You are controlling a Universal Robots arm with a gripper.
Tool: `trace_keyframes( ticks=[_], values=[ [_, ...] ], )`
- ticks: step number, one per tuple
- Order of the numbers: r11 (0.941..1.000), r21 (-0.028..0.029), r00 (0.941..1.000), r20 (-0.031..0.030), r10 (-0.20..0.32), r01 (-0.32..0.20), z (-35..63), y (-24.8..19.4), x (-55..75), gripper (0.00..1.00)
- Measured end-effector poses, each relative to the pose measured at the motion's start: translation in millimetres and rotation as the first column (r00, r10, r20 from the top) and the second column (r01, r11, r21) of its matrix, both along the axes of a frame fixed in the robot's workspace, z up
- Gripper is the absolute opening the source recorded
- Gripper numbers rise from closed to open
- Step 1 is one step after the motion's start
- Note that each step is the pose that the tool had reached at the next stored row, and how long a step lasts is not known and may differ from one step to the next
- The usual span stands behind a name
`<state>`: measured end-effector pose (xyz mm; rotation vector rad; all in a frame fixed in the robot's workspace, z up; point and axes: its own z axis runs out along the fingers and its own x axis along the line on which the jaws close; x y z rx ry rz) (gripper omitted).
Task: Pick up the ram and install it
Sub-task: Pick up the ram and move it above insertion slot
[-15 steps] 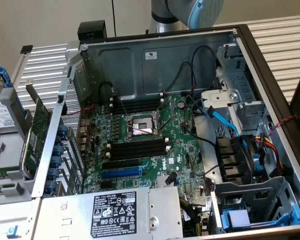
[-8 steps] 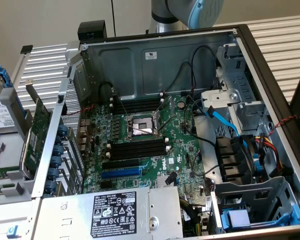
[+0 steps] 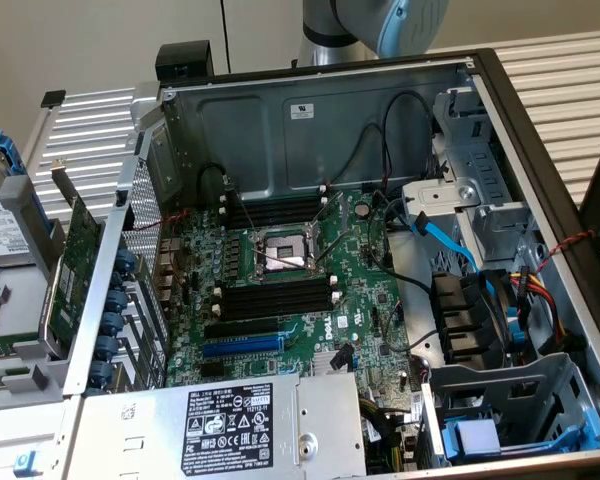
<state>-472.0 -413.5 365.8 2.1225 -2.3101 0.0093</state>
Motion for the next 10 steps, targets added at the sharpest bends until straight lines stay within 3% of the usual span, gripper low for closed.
trace_keyframes(
  ticks=[4, 7, 9, 10],
  values=[
    [0.9999, 0.0123, 1.0, 0.0, 0.004, -0.004, -3.3, -5.0, -1.3, 0.17],
    [0.9998, 0.0171, 1.0, -0.0002, 0.006, -0.006, -7.1, -8.2, -1.3, 0.36],
    [0.9998, 0.0185, 1.0, -0.0003, 0.006, -0.006, -10.5, -9.5, -1.3, 0.36],
    [0.9998, 0.0189, 1.0, -0.0003, 0.007, -0.007, -12.4, -10.0, -1.4, 0.42]
  ],
)
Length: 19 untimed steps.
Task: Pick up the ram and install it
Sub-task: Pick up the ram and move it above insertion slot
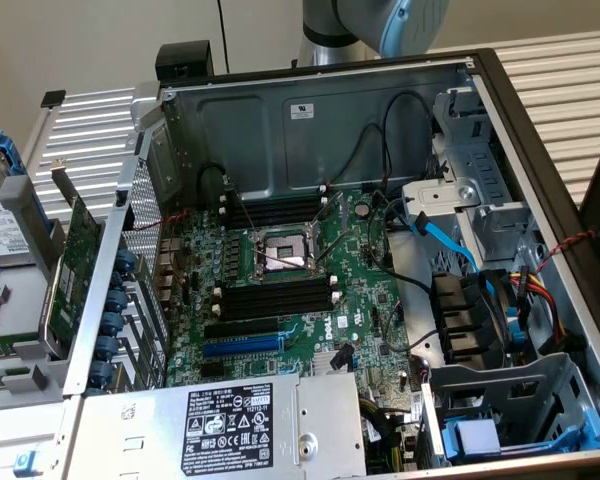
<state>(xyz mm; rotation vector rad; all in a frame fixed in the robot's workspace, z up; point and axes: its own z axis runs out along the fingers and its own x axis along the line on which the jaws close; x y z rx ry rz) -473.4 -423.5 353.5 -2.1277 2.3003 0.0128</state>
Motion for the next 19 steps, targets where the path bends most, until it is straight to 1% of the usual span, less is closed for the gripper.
trace_keyframes(
  ticks=[15, 19],
  values=[
    [1.0, 0.0014, 1.0, -0.0008, 0.006, -0.006, -27.4, -9.2, -0.4, 0.42],
    [0.9993, 0.0013, 0.9993, -0.004, 0.037, -0.037, -34.6, -10.0, -0.5, 0.42]
  ],
)
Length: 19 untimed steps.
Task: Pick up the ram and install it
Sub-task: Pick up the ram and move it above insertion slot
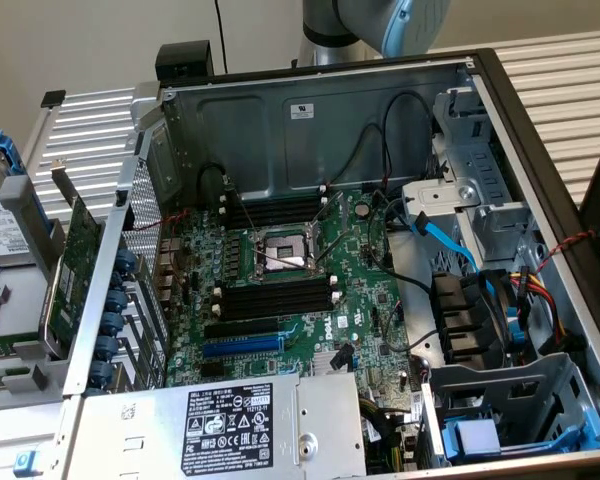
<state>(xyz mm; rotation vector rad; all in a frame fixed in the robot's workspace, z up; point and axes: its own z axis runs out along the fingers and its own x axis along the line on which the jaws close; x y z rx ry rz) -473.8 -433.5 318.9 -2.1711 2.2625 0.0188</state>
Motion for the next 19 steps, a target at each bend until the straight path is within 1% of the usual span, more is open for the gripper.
trace_keyframes(
  ticks=[2, 10, 11, 15, 16, 19],
  values=[
    [1.0, 0.0001, 1.0, -0.0002, 0.009, -0.009, -3.6, 0.0, 0.0, 0.42],
    [1.0, 0.0002, 1.0, -0.0002, 0.01, -0.01, -18.1, -0.3, -0.4, 0.42],
    [1.0, 0.0001, 1.0, -0.0004, 0.01, -0.01, -19.9, -1.0, -0.4, 0.42],
    [1.0, 0.0001, 1.0, -0.0007, 0.01, -0.01, -27.3, -8.0, -0.4, 0.42],
    [1.0, 0.0002, 1.0, -0.0006, 0.01, -0.01, -29.1, -8.8, -0.4, 0.42],
    [1.0, 0.0, 1.0, -0.0007, 0.01, -0.01, -34.5, -9.0, -0.5, 0.42]
  ],
)
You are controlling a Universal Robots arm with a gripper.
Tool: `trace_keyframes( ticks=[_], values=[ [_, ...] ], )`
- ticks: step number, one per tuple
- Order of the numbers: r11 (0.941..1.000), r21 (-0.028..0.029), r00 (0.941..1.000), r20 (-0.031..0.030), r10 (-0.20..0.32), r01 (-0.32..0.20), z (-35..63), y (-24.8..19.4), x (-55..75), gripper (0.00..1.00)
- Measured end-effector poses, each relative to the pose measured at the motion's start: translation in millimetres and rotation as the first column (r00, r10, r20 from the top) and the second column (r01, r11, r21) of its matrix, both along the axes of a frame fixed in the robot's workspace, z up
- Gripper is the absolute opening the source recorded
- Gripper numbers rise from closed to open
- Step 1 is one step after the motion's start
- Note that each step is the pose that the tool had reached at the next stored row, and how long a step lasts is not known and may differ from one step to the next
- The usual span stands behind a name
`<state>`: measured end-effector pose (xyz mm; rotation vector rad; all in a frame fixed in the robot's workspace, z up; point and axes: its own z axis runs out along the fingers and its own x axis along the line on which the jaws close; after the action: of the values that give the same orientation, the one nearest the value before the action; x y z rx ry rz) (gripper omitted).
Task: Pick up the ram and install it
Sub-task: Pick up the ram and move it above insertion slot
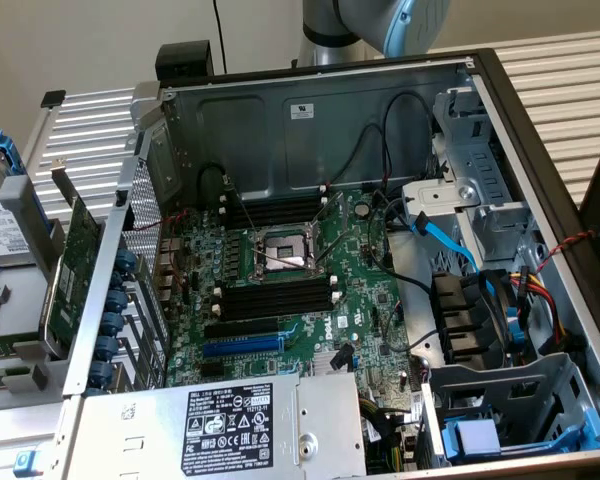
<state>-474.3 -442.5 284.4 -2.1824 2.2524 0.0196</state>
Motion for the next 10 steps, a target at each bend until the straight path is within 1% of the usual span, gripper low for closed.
trace_keyframes(
  ticks=[3, 5, 6, 8, 9, 10],
  values=[
    [1.0, -0.0026, 1.0, -0.0002, 0.0, 0.0, -5.1, -0.1, 0.1, 0.42],
    [1.0, -0.007, 1.0, 0.0, 0.0, 0.0, -7.7, -0.1, 0.1, 0.42],
    [0.9999, -0.0115, 1.0, 0.0, 0.0, 0.0, -8.6, 0.0, 0.0, 0.42],
    [0.9997, -0.026, 1.0, 0.0001, 0.0, 0.0, -9.8, -0.1, 0.1, 0.42],
    [0.9995, -0.0301, 1.0, 0.0006, 0.0, 0.0, -10.8, 0.0, 0.1, 0.42],
    [0.9995, -0.0308, 1.0, 0.0011, 0.0, 0.0, -12.4, -0.1, 0.1, 0.42]
  ],
)
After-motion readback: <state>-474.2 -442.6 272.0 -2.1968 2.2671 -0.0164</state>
